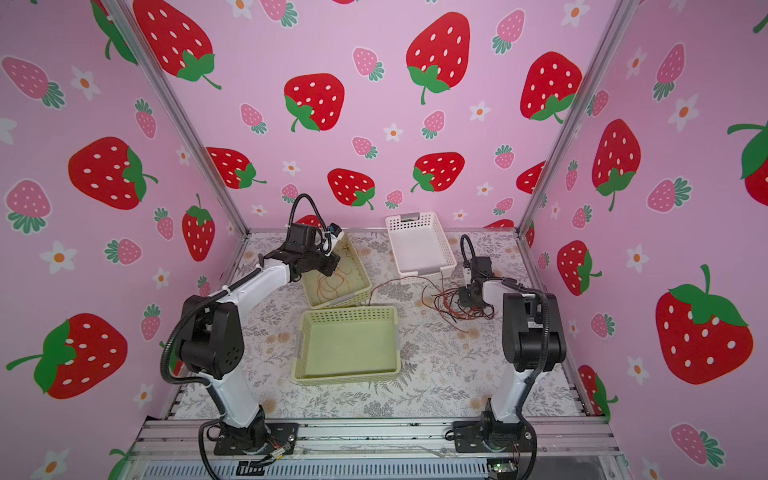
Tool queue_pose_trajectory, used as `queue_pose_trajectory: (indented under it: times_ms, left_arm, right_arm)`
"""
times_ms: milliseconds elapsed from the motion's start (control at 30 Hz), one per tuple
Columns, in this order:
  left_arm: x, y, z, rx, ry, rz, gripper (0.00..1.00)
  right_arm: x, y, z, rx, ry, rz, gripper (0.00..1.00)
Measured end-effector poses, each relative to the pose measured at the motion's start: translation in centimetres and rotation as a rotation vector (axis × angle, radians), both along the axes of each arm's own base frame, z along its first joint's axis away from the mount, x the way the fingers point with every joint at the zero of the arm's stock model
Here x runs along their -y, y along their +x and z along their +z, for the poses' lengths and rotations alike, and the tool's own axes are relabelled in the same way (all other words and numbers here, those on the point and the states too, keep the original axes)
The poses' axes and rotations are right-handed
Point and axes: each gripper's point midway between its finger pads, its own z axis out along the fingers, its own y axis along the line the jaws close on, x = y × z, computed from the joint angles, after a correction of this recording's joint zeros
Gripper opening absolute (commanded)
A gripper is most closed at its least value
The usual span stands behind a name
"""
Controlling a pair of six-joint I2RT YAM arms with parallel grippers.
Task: Untangle the cables
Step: 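Lower the orange wire into the farther green basket and open the left gripper, then raise the left gripper from the basket while the right gripper lifts a red wire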
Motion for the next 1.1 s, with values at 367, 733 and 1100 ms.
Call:
queue_pose_trajectory:
  times_ms: [367,733,1100]
  left_arm:
    - [-2.9,-0.2,-7.7,-0.233,0.053,0.181,0.0]
    - [-7.3,0.0,-7.6,-0.282,-0.028,0.403,0.0]
    - [-6.7,-0.1,-7.8,-0.289,-0.065,0.425,0.66]
  right_arm:
    - [0.2,-2.4,0.8,-0.04,0.001,-0.01,0.38]
    - [0.5,-3.0,4.8,0.021,0.006,-0.031,0.55]
    - [-2.3,-3.2,6.2,0.042,0.041,0.072,0.54]
